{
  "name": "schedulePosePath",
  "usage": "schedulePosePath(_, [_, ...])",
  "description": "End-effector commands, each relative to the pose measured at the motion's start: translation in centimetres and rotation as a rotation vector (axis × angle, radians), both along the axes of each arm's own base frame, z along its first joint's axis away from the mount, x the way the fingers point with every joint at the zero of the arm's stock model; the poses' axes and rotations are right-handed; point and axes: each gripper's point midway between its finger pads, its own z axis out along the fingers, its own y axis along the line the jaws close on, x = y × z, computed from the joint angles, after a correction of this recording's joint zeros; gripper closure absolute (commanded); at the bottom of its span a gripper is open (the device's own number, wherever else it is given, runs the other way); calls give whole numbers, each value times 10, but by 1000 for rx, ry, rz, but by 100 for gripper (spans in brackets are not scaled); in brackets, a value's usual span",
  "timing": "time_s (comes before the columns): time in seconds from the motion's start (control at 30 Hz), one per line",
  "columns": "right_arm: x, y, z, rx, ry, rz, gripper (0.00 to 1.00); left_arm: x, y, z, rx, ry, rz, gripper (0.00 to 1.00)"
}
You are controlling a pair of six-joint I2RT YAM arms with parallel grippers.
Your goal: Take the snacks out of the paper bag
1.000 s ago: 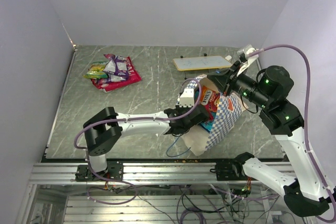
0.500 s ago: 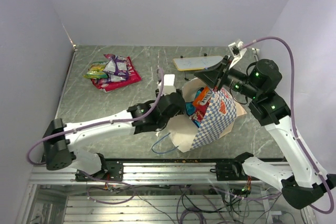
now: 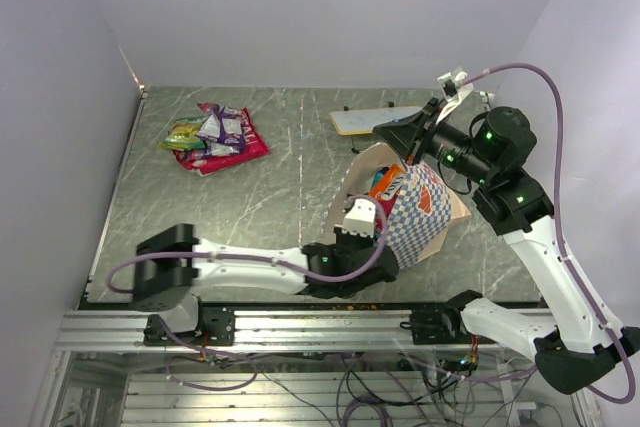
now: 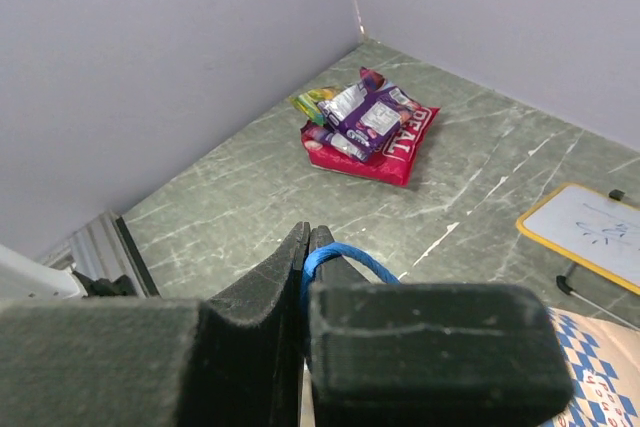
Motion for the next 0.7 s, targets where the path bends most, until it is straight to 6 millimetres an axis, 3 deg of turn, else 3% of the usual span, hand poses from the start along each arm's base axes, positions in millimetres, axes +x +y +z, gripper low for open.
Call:
schedulePosePath(0.0, [-6, -9, 36, 18, -112, -30, 100, 26, -15, -30, 11, 16, 103, 84])
schedulePosePath(0.17, [-9, -11, 41, 1, -133, -31, 100, 47, -26, -60, 41, 95, 109, 85])
schedulePosePath(0.43, [-12, -14, 42, -1, -144, -38, 100, 79, -25, -72, 50, 117, 166, 72])
schedulePosePath(0.67, [-14, -15, 46, -19, -161, -32, 100, 96, -5, -55, 55, 84, 211, 60])
